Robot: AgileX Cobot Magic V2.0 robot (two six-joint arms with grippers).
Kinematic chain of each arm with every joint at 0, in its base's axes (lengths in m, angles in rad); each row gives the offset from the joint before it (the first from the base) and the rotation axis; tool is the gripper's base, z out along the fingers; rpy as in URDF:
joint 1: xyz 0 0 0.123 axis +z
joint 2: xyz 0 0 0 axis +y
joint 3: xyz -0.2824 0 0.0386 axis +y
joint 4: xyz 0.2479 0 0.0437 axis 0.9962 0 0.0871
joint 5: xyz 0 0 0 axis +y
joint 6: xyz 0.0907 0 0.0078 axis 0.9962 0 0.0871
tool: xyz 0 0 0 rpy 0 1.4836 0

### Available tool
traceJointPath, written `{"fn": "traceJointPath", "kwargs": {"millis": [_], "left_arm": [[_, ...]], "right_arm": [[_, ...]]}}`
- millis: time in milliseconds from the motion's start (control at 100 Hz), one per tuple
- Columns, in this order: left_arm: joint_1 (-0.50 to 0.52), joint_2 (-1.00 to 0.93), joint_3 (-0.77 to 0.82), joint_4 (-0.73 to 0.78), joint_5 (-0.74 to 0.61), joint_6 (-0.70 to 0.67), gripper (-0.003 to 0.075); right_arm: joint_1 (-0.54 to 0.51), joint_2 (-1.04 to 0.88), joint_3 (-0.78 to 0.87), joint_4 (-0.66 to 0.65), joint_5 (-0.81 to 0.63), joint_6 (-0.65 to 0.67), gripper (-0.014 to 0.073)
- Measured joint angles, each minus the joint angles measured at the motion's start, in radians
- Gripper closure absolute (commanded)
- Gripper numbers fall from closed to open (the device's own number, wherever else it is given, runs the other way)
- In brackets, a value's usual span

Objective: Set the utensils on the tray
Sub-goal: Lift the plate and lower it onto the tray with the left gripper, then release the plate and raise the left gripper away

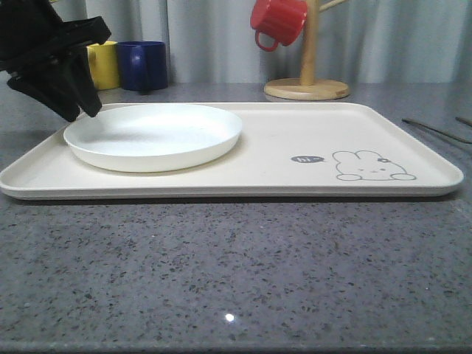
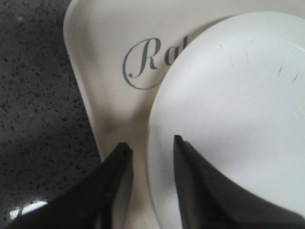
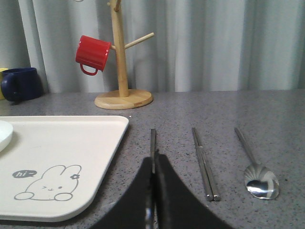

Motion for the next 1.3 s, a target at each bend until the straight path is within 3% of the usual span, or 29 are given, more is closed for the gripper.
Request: {"fn": "traceJointPath", "kwargs": {"millis": [200, 410, 1000, 1300], "left_arm": [[0.0, -0.01, 0.0, 0.0, -0.012, 0.0, 0.0398], [0.0, -0.134, 0.065, 0.0, -0.126, 0.0, 0.0398], [0.0, -0.792, 0.607, 0.019, -0.549, 0.0, 0.0398], [0.0, -1.072, 0.805, 0.047, -0.624, 0.0, 0.04]], "right_arm": [[0.0, 0.0, 0.0, 0.0, 0.0, 0.0, 0.0662], [0.0, 0.0, 0.0, 0.0, 0.0, 0.0, 0.0662], [0.0, 0.0, 0.0, 0.0, 0.0, 0.0, 0.0662], [0.0, 0.0, 0.0, 0.0, -0.028, 0.0, 0.0662]]}}
